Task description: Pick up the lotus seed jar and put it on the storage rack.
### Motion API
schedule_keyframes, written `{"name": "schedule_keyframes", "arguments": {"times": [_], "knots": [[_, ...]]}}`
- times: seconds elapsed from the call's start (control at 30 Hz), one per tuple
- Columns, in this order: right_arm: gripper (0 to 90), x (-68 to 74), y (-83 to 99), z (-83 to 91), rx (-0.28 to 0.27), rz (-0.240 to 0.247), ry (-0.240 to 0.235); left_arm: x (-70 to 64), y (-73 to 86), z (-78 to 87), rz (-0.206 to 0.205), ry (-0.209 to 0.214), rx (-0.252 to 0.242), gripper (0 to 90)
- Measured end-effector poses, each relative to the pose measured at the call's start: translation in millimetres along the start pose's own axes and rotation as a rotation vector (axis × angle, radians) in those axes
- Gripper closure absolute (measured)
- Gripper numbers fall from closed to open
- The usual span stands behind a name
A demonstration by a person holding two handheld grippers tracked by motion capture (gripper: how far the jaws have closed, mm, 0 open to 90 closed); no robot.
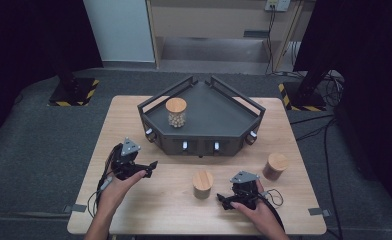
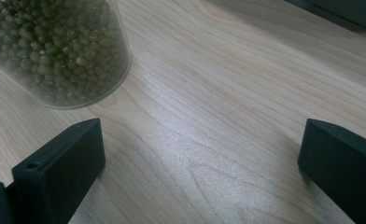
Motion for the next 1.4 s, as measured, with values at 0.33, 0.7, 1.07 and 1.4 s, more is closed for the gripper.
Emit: {"name": "schedule_keyframes", "arguments": {"times": [0.33,0.7,1.07,1.4], "knots": [[0.8,0.0,0.0,0.0,0.000,0.000,0.000,-2.1,31.9,-7.3,0.038,0.011,0.039,3.6],[0.8,0.0,-0.1,0.0,0.000,0.000,0.000,0.6,62.4,-26.3,0.080,0.018,0.098,3.7],[0.8,0.0,-0.1,0.0,0.000,0.000,0.000,-1.8,74.9,-32.3,0.048,-0.003,0.106,2.1],[1.8,-0.4,0.2,0.7,0.000,-0.004,0.000,-2.4,75.0,-32.4,0.053,-0.007,0.106,1.6]]}}
Point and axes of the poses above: each handheld gripper's, and its own axes: z roughly backward along the jaws, y roughly out of its underside, x roughly to its left, the point moved 8 cm from there along -z, roughly forward along the jaws, and after that the axes turned 14 degrees about y, right-handed, at the moved point
